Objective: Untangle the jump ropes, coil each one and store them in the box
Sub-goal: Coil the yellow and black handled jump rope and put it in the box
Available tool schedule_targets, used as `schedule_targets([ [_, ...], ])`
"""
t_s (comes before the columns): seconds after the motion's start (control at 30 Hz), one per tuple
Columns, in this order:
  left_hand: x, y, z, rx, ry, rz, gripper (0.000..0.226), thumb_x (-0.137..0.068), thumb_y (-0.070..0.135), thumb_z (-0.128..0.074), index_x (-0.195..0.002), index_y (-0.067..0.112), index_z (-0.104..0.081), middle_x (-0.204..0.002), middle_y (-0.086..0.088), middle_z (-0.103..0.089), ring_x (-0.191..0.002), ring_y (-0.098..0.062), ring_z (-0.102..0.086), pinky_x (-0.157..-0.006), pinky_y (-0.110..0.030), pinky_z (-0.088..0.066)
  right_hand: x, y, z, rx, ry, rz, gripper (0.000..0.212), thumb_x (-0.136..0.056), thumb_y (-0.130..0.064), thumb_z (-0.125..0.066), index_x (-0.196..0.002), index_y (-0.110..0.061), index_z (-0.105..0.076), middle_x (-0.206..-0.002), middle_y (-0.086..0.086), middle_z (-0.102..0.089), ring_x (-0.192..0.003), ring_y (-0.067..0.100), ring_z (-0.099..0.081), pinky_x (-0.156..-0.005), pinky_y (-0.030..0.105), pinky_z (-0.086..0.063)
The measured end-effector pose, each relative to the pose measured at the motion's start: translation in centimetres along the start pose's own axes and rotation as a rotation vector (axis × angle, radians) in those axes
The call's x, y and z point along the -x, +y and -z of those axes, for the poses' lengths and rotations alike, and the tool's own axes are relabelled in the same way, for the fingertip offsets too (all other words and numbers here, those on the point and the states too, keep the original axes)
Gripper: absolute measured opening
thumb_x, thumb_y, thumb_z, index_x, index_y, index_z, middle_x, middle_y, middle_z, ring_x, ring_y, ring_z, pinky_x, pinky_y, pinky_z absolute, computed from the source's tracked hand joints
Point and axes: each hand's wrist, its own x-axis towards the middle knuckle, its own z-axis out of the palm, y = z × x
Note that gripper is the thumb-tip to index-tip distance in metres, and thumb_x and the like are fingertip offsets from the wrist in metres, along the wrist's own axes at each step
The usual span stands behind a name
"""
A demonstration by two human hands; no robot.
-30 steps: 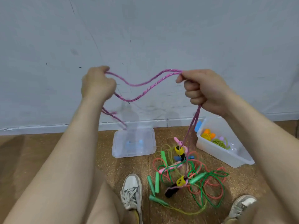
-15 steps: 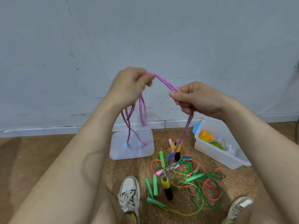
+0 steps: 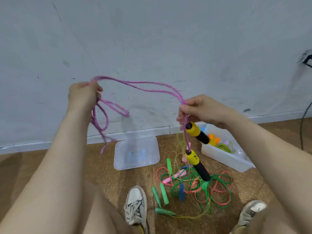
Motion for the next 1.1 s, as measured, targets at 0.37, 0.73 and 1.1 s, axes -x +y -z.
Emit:
schedule_targets([
  [0.37, 1.4, -0.5, -1.8, -0.714, -0.481, -0.033, 0.024, -0.091, 0.027, -0.059, -0.077, 0.015, -0.074, -0.068, -0.005, -0.066, -0.067, -0.020, -0.056, -0.065, -0.029, -0.039, 0.0, -0.9, 0.6, 0.805, 0.365, 0.181, 0.031, -0.098, -0.037, -0.049, -0.078, -0.018, -0.062, -0.071, 0.001, -0.068, -0.076, 0.024, -0.060, -0.069, 0.038, -0.049],
  [0.73, 7.1, 1.7, -6.6, -0.234, -0.900, -0.181, 0.018, -0.090, 0.021, -0.064, -0.107, 0.020, -0.066, -0.107, 0.003, -0.070, -0.103, -0.014, -0.063, -0.092, -0.025, -0.049, -0.6, -1.2, -0.9, -0.481, 0.384, -0.119, 0.036, -0.100, -0.025, -0.050, -0.068, -0.009, -0.056, -0.053, 0.005, -0.048, -0.040, 0.015, -0.046, -0.049, 0.022, -0.038],
  [1.1, 13.7, 2.6, -11.4, 0.071, -1.003, -0.080, 0.035, -0.099, 0.025, -0.046, -0.065, 0.019, -0.046, -0.041, 0.013, -0.044, -0.035, -0.001, -0.040, -0.039, -0.013, -0.030, -0.2, -2.2, -2.2, -0.634, 0.210, -0.200, 0.047, -0.089, -0.057, -0.056, -0.078, -0.011, -0.057, -0.067, 0.007, -0.056, -0.063, 0.021, -0.053, -0.066, 0.032, -0.047],
])
